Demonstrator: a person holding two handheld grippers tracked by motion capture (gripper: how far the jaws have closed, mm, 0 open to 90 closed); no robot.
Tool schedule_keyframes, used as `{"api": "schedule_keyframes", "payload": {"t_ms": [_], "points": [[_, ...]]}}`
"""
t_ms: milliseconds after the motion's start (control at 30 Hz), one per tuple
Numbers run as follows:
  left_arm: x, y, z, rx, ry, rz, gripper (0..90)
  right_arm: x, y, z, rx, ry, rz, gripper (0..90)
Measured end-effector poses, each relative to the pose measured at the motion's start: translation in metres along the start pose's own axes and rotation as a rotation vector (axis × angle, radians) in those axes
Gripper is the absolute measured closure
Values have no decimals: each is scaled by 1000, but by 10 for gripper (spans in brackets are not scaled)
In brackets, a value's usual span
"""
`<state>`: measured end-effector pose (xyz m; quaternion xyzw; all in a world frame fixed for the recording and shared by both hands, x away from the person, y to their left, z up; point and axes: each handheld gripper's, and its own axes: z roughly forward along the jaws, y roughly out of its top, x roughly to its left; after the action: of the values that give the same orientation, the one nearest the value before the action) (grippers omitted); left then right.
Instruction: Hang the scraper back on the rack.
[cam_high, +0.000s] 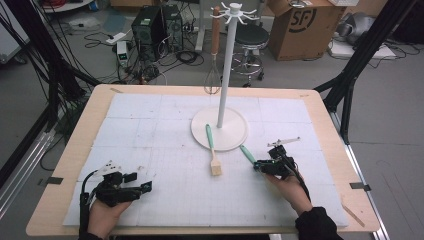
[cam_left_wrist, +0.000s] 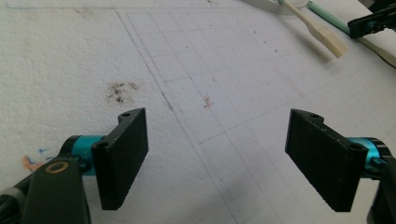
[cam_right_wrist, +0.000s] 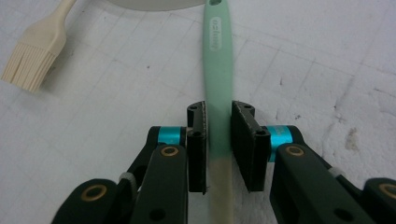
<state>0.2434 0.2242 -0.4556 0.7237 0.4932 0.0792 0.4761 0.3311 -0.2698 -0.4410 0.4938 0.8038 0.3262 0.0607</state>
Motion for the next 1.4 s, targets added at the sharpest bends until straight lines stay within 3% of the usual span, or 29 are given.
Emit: {"api": "schedule_keyframes", "payload": {"t_ms": [300, 533, 733, 967, 1067, 1400], "points": [[0, 0, 0, 2, 1, 4, 223, 1, 0, 0, -4, -15, 18, 799], [0, 0, -1, -8, -4, -4, 223, 6, 3, 0, 20, -48, -18, 810], [0, -1, -1, -7, -5, -3, 223, -5, 1, -8, -28, 2, 79, 812], [0, -1, -1, -6, -2, -2, 223, -10, 6, -26, -61, 83, 124, 811], [0, -1, -1, -4, 0, 1, 223, -9, 14, -37, -99, 109, 142, 811], [0, -1, -1, -5, -1, -1, 223, 13, 62, -85, -207, 189, 85, 810]]}}
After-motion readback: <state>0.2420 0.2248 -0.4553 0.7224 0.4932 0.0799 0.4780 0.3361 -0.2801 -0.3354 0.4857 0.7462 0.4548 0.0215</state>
